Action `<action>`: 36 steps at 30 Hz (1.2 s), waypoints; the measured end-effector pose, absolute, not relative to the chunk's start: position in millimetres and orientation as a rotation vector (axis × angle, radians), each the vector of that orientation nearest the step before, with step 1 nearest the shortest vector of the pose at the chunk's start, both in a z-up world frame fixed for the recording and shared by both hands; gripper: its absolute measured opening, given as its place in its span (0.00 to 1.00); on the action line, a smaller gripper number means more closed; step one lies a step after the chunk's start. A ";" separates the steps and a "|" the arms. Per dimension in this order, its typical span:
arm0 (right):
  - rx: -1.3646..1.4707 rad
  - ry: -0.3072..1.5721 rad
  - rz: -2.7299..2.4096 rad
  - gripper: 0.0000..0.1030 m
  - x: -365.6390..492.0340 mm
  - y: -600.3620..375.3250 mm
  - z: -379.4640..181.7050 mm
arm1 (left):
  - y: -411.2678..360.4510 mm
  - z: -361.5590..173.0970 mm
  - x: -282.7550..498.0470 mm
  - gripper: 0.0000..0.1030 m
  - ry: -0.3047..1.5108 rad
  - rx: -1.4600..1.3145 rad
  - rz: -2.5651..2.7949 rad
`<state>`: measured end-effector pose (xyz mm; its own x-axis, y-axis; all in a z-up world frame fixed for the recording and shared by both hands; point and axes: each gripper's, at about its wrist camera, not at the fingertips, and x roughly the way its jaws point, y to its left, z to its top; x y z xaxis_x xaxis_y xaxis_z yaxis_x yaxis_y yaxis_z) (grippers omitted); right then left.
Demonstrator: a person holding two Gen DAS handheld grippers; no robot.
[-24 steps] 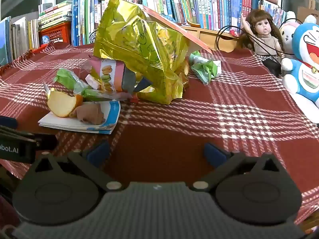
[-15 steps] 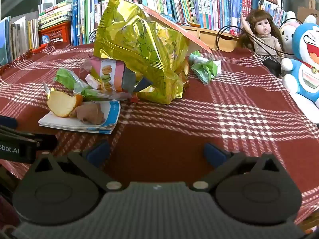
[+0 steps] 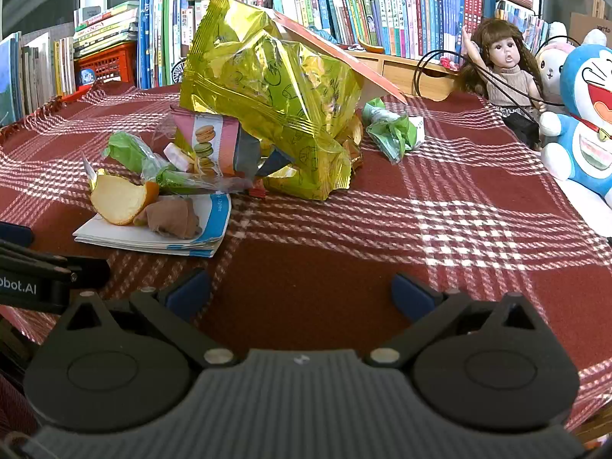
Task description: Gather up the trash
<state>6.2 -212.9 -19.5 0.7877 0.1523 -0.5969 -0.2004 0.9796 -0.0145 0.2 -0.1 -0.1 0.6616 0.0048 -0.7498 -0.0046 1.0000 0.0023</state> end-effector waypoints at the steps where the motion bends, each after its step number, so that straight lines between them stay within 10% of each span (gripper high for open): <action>1: -0.079 0.636 0.190 1.00 6.1 -212.9 -19.5 | -0.1 -0.1 0.2 1.00 0.848 0.000 0.005; 36: -0.071 0.604 0.197 1.00 2.2 -212.8 -19.9 | 0.9 -1.8 -2.4 1.00 0.824 -0.001 0.003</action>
<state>2.2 -212.8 -19.9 0.8053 0.1628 -0.5701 -0.2043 0.9789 -0.0090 -2.4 0.9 -1.8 0.6796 0.0023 -0.7336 -0.0030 1.0000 0.0003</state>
